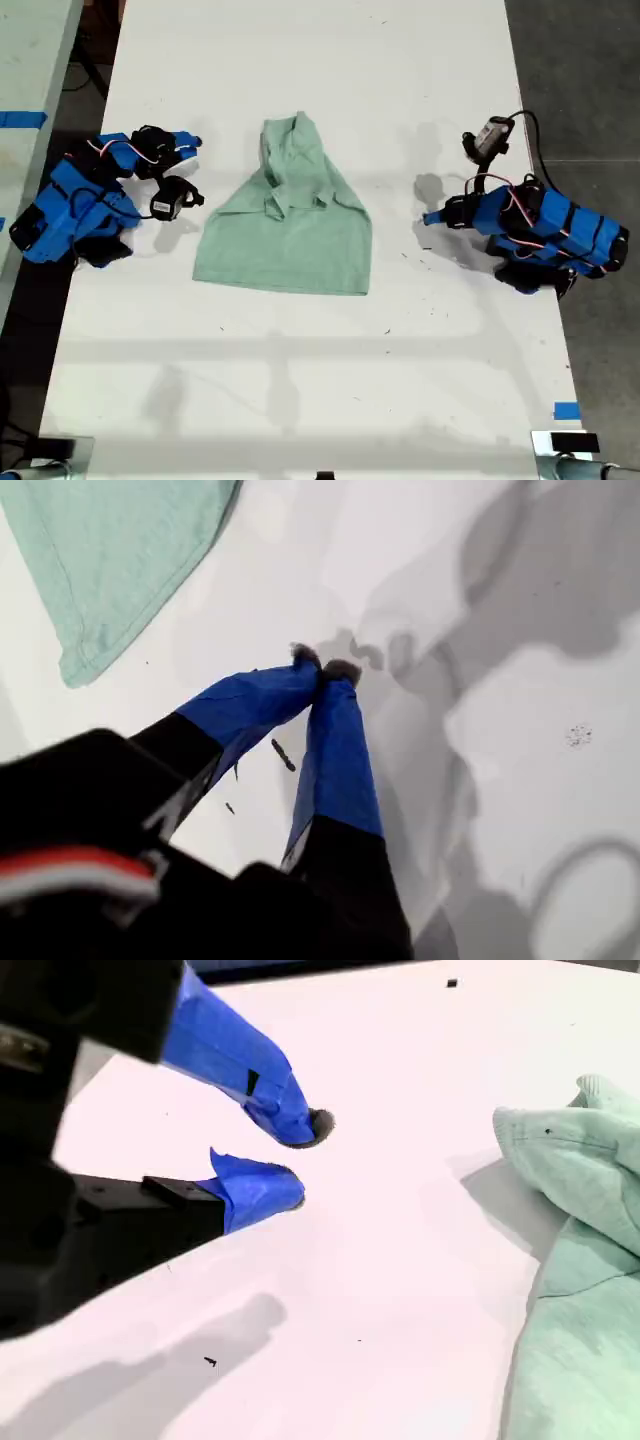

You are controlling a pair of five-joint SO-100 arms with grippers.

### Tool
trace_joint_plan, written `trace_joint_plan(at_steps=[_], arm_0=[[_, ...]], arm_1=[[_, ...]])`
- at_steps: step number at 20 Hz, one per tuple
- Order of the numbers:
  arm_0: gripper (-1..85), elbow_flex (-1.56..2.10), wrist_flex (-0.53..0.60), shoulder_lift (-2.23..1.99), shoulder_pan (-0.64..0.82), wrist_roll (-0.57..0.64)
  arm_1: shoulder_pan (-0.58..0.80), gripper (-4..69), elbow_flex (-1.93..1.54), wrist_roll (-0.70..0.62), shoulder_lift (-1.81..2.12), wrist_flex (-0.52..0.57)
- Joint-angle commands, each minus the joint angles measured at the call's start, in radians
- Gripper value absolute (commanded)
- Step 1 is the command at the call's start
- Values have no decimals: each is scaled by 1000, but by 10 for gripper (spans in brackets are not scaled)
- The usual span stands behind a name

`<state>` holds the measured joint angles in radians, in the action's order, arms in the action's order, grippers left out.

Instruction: Fold t shirt

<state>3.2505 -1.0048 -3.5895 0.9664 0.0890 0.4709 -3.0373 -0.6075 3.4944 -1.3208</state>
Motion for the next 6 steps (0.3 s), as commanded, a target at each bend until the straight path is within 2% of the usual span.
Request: trace_joint_plan(at_steps=[1,6], arm_0=[[59,38,-5,-5,6,-21],[59,38,-5,-5,6,-21]], arm_1=[[-15,17,-35,-6,11,9],[-17,17,-35,-3,11,9]])
